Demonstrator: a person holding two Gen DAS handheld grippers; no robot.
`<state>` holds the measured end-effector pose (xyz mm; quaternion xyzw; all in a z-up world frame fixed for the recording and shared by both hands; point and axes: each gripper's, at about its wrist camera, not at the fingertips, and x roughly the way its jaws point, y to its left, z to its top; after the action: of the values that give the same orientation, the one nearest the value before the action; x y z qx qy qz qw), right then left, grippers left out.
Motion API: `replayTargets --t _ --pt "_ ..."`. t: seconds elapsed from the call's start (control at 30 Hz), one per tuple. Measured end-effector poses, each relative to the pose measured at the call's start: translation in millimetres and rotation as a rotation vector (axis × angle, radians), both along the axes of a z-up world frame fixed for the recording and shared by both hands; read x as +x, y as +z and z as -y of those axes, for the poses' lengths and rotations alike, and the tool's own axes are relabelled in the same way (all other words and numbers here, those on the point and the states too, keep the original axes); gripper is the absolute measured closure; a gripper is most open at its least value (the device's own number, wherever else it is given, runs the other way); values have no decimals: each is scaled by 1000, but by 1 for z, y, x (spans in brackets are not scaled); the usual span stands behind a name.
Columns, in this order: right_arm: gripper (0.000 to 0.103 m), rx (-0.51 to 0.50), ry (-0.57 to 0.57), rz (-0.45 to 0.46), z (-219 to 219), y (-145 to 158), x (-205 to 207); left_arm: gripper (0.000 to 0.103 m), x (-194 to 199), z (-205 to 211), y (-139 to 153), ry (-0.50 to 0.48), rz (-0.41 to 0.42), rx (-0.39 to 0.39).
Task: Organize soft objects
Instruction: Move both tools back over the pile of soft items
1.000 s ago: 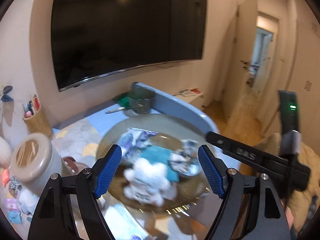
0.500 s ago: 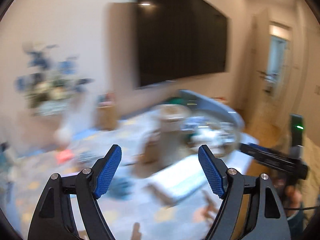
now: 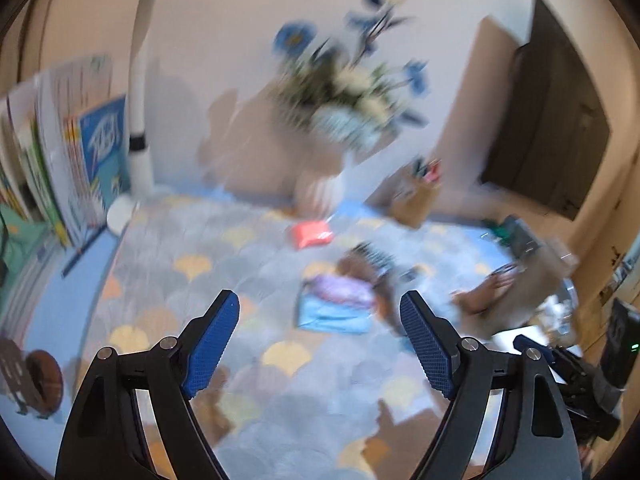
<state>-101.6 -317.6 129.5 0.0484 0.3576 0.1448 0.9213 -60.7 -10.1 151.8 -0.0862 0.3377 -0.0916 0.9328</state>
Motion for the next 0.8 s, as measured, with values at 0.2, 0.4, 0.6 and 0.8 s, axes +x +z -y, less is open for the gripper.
replayTargets --t 0.2,0.4,0.6,0.8 --pt "44 -5 -9 -141 -25 -68 38 21 41 12 -89 -73 -150 -11" --pt "44 -2 -108 -227 -12 -93 55 21 52 28 -105 -114 -240 -8" --pt "17 11 -195 -241 -7 -92 84 21 83 35 -108 -116 -317 60" --pt "17 115 -281 -275 6 -114 98 21 106 57 -129 -160 -264 47"
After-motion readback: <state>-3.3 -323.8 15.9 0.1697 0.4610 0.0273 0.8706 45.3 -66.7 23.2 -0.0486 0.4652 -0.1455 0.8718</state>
